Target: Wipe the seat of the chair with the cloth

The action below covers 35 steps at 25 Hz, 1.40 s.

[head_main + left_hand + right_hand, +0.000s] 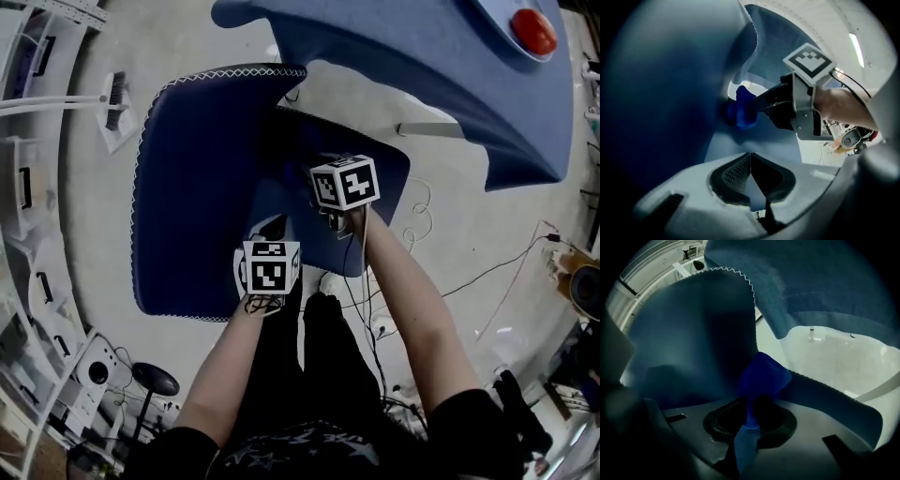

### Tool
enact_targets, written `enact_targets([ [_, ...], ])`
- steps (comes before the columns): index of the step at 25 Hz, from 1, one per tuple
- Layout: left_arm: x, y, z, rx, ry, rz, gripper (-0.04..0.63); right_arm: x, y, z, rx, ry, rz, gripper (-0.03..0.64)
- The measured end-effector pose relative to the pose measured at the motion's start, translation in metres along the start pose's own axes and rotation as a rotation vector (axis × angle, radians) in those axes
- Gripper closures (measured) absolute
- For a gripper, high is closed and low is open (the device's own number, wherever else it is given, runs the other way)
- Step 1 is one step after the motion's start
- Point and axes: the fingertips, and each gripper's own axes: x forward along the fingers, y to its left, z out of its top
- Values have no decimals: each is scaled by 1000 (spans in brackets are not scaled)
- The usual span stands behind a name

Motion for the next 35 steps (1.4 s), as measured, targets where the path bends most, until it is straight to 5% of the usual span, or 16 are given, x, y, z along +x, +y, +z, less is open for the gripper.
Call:
enact_targets([
  [11, 14, 6, -16, -7, 48, 8, 575, 18, -39, -23, -80, 65, -120, 560],
  [35, 40, -106, -42, 195, 135, -43, 575, -142, -217, -144, 249, 12, -379, 560],
])
